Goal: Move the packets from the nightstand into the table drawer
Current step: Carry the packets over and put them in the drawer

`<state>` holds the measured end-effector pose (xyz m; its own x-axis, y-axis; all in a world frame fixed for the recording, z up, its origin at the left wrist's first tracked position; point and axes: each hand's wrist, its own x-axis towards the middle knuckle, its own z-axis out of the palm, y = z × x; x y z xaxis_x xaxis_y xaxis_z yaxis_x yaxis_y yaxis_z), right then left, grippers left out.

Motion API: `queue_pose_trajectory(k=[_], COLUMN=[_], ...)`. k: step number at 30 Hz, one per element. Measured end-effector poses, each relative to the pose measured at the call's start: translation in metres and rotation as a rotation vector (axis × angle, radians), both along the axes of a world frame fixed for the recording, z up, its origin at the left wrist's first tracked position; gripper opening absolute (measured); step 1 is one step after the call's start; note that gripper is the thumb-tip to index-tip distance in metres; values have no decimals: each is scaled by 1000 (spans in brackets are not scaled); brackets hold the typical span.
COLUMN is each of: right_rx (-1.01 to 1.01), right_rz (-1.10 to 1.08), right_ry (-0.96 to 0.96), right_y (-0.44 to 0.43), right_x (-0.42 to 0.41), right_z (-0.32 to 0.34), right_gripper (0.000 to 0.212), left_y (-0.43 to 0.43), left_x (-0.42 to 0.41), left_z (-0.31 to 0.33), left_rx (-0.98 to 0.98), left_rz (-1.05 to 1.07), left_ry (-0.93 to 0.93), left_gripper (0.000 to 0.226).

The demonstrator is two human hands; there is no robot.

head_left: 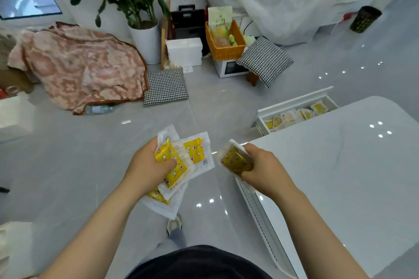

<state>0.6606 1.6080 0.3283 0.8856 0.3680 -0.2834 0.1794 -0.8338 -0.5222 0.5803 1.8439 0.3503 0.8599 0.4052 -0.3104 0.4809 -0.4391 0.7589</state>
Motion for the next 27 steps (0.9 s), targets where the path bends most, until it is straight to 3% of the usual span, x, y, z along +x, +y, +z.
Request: queue_pose_trajectory(k=[5, 10, 27], right_rx=[-80, -93, -69], right_rz=[-115, -236, -442], right_ry=[21, 64, 113], right_y=[35, 49, 36], right_x=[31, 62, 274], right_z=[-2, -3, -22], right_gripper=[18, 22, 28], left_y=[52, 77, 58], left_x=[62, 124, 388], left_z=[1, -3, -13], left_rx=[122, 120, 150], left_rz=[-155, -256, -509], left_ry=[33, 48, 53], left_gripper=[18, 16, 20])
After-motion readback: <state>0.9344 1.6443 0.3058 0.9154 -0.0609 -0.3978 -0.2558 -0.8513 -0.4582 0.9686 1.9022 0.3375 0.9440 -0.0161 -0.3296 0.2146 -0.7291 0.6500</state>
